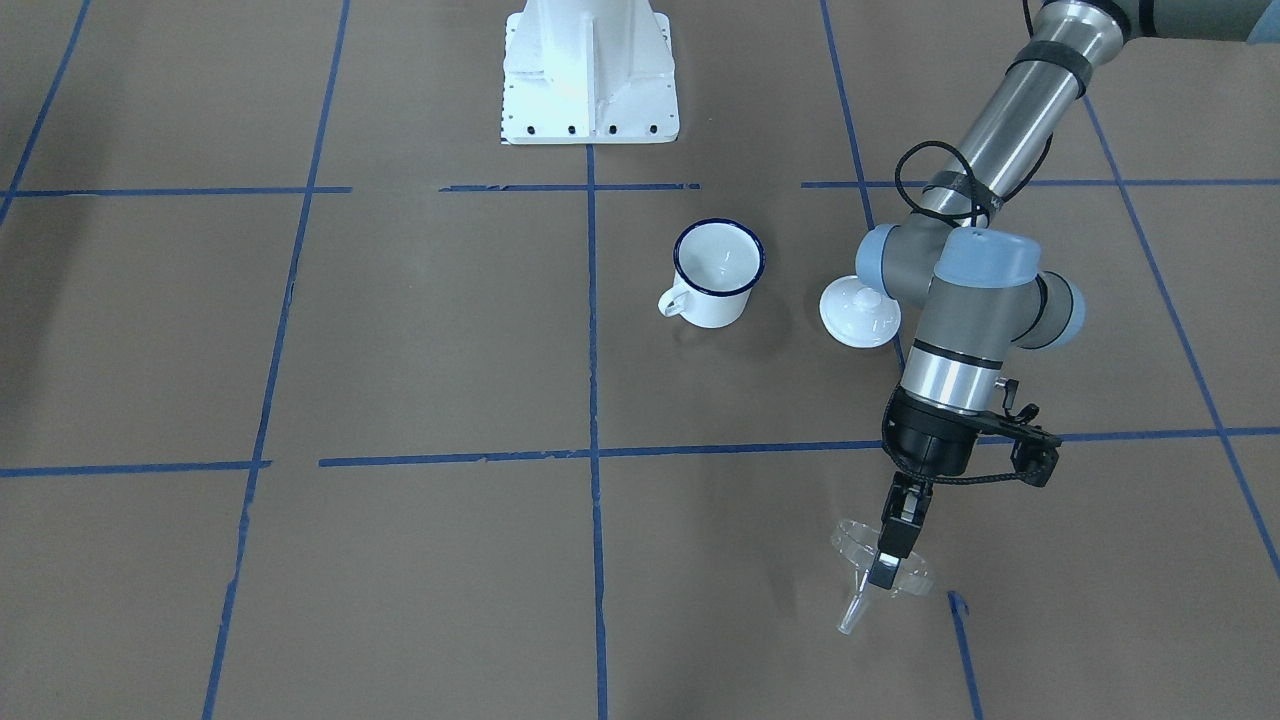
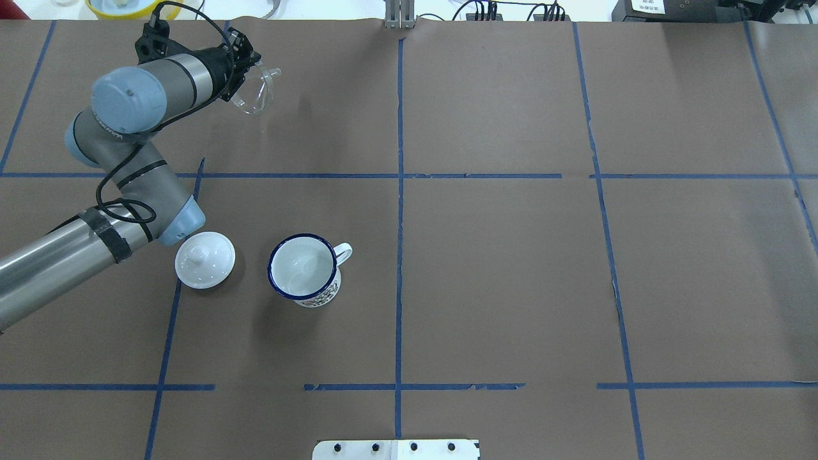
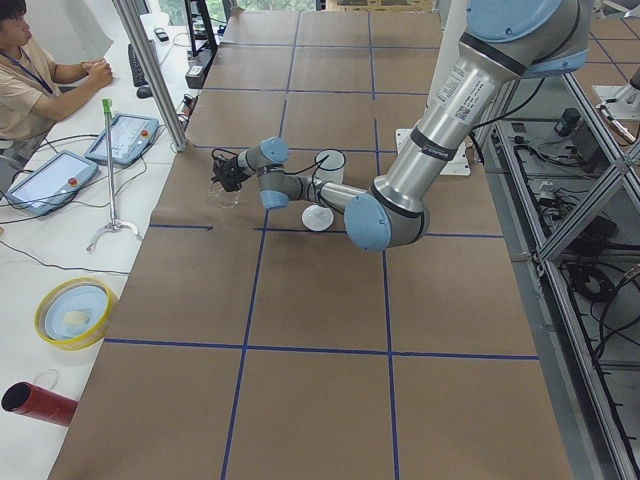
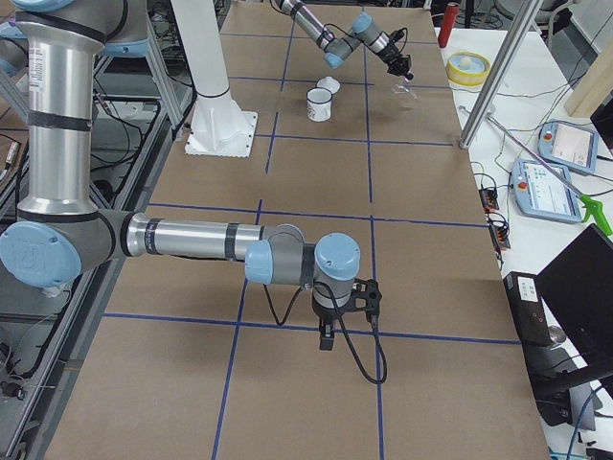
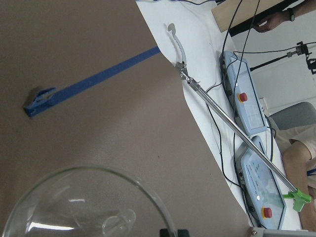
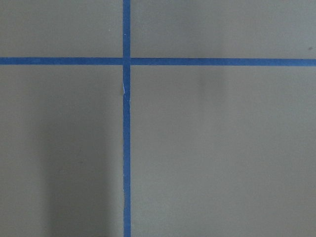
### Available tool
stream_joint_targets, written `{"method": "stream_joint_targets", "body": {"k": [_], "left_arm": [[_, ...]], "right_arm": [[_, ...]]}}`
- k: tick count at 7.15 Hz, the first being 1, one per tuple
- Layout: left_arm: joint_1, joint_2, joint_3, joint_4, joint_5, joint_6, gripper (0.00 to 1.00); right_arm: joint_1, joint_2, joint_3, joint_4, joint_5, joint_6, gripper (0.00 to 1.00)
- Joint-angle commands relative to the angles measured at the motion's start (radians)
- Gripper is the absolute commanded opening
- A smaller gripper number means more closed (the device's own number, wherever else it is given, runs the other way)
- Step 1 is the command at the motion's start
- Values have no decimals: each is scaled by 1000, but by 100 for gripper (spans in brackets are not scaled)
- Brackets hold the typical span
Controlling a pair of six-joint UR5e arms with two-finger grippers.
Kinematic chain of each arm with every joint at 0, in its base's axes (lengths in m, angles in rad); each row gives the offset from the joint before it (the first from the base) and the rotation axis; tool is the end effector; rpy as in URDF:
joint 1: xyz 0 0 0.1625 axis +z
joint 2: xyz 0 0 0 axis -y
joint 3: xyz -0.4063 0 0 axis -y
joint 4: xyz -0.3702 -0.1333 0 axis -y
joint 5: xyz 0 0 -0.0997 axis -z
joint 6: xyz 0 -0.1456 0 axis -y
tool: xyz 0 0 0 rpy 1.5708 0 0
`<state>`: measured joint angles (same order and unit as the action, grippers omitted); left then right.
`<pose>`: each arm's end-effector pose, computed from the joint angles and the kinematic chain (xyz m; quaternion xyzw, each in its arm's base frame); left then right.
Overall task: Place funnel on cup
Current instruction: 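Close the left gripper on the funnel's stem and lift it, then carry the funnel with the left gripper over the open mug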
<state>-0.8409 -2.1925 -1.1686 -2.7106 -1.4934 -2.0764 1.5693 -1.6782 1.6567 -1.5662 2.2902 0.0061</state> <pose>0.3996 -0.6634 0.3452 0.1345 0.6142 -0.5036 0.5925 0.0367 -0.4245 0.6856 -0.0092 -0.3520 0.0051 0.9360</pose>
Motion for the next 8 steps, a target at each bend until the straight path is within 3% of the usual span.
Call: {"method": "stream_joint_targets", "body": {"k": [1, 4, 6, 8], "left_arm": [[-30, -1, -142, 52, -97, 8, 0], [-29, 11, -384, 271, -275, 31, 0], [-24, 8, -622, 649, -324, 140, 0], [31, -13, -793, 1018, -370, 285, 0]], "right_arm": [[0, 0, 0, 0, 0, 0, 100], [0, 0, 0, 0, 0, 0, 100], [0, 0, 0, 0, 0, 0, 100], [0, 0, 0, 0, 0, 0, 100]]}}
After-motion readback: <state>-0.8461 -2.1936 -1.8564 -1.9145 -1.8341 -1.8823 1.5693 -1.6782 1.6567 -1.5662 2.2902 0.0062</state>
